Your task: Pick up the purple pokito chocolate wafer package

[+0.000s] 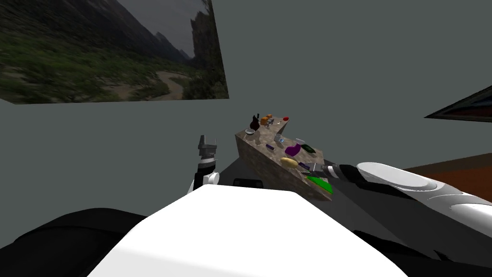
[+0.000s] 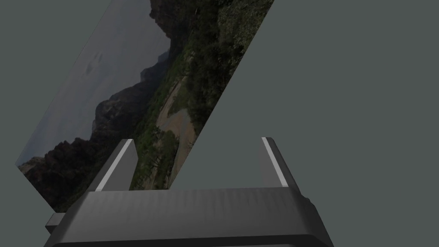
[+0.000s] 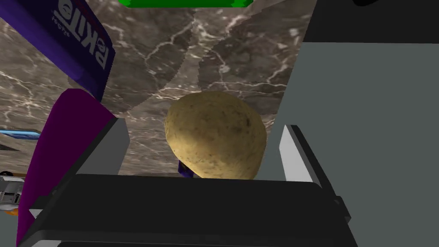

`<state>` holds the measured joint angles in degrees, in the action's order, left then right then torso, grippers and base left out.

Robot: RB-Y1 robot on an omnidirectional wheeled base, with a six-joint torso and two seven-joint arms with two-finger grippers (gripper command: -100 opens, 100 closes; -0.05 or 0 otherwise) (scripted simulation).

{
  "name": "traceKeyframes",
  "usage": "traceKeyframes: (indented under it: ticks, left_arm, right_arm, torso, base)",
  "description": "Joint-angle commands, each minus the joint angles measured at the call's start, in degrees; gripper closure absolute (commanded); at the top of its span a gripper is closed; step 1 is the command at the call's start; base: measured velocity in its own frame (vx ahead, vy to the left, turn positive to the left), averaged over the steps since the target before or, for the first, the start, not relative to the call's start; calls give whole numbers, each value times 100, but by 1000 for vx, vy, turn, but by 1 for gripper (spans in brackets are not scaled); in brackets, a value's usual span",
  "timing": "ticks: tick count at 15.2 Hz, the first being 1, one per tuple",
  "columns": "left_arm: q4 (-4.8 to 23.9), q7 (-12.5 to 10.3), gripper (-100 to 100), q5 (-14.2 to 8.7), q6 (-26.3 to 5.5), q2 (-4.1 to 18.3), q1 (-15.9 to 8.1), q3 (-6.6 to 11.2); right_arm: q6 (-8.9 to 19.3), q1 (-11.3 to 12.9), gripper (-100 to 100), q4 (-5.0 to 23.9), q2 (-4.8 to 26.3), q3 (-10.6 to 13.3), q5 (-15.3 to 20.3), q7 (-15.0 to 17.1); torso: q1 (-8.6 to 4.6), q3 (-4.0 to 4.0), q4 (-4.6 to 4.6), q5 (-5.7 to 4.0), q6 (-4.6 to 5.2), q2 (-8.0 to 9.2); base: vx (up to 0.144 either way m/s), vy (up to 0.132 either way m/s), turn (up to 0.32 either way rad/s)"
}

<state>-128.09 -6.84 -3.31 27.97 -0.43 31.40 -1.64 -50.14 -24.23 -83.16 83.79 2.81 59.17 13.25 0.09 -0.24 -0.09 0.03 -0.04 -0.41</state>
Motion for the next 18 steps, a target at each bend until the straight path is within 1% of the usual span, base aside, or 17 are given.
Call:
traceKeyframes:
  ticks: [1,2,4,5,6,7,9,11,12,13,14,15,16,17,18]
  left_arm:
    - [0,0,0,0,0,0,0,0]
    - [0,0,0,0,0,0,0,0]
    - [0,0,0,0,0,0,0,0]
    - [0,0,0,0,0,0,0,0]
    - [0,0,0,0,0,0,0,0]
    - [0,0,0,0,0,0,0,0]
    - [0,0,0,0,0,0,0,0]
    - [0,0,0,0,0,0,0,0]
    - [0,0,0,0,0,0,0,0]
    - [0,0,0,0,0,0,0,0]
    - [0,0,0,0,0,0,-1,0]
    - [0,0,0,0,0,0,-1,0]
    - [0,0,0,0,0,0,-1,0]
    - [0,0,0,0,0,0,-1,0]
    - [0,0,0,0,0,0,-1,0]
  right_arm:
    - [-24,-158,-100,89,269,29,244,112]
    - [-24,-158,-100,89,269,29,244,112]
    - [-123,-241,-100,289,546,181,563,246]
    - [-123,-241,-100,289,546,181,569,246]
    - [-169,-291,-100,372,655,266,710,305]
    - [-169,-291,-100,372,655,266,710,305]
    - [-253,-400,-100,503,816,439,947,406]
    - [-319,-497,-100,592,911,589,1116,480]
    - [-342,-534,-100,620,940,645,1173,505]
    - [-366,-573,-100,647,965,703,1229,530]
    - [-409,-457,-100,702,918,632,1138,437]
    - [-286,-509,-100,795,750,733,1196,362]
    - [-259,-517,-100,813,715,750,1204,345]
    - [-179,-540,-100,866,610,801,1229,295]
    - [-272,-484,-100,816,700,769,1225,364]
  torso:
    - [0,0,0,0,0,0]
    - [-3,2,1,0,1,3]
    - [-5,4,2,-2,1,5]
    - [-4,-1,0,-1,0,-3]
    - [-3,-3,-1,-1,0,-6]
    - [-1,-3,-1,-1,1,-7]
    - [1,0,0,-1,1,1]
    - [2,0,0,0,1,-1]
    - [2,0,0,-1,2,-1]
    - [3,10,4,-1,6,19]
    - [2,18,7,-1,6,31]
    - [2,22,9,-1,6,37]
    - [2,24,10,-3,6,41]
    - [1,25,10,-3,5,42]
    - [1,25,10,-3,5,43]
  base:
    - [82,-7,139]
    - [75,-11,112]
    - [105,-3,194]
    - [116,-3,152]
    - [113,1,129]
    - [101,2,83]
    - [90,4,126]
    - [102,4,151]
    - [7,8,2]
    - [1,2,43]
    - [1,0,17]
    - [4,0,60]
    - [8,1,82]
    - [9,1,84]
    - [2,0,26]
